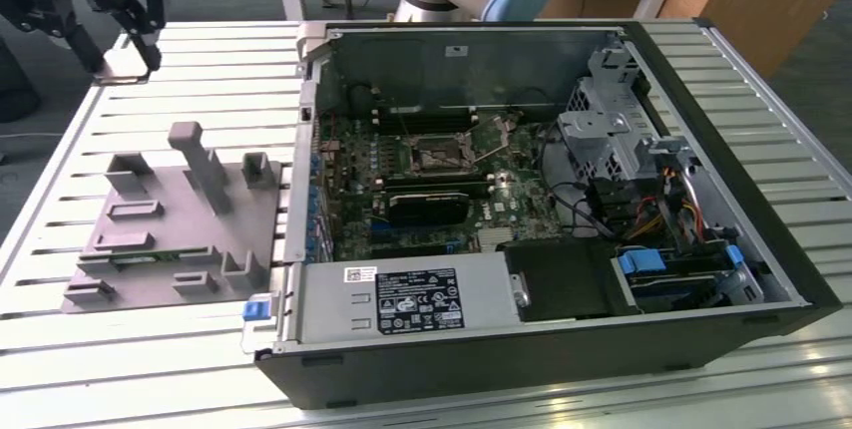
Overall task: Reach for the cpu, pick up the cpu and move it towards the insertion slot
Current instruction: 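Pick up the cpu and move it towards the insertion slot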
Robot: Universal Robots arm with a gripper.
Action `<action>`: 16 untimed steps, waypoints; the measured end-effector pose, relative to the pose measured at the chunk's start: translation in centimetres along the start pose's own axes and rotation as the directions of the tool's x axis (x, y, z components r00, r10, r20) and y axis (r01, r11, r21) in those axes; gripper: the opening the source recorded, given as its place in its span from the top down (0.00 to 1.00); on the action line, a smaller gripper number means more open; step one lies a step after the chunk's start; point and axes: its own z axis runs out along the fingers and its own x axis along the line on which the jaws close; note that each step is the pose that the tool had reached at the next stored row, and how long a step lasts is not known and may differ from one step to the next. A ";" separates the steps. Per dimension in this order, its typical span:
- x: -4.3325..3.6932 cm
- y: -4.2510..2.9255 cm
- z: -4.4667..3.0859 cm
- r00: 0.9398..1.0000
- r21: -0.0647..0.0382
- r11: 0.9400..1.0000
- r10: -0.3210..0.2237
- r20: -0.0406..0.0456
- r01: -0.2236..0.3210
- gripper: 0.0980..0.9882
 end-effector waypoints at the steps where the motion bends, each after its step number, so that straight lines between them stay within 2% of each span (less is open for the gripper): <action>1: -0.24 0.14 0.01 1.000 0.000 1.000 0.000 0.000 0.000 0.51; 16: -3.22 2.44 0.17 1.000 0.000 1.000 0.000 0.000 0.000 0.51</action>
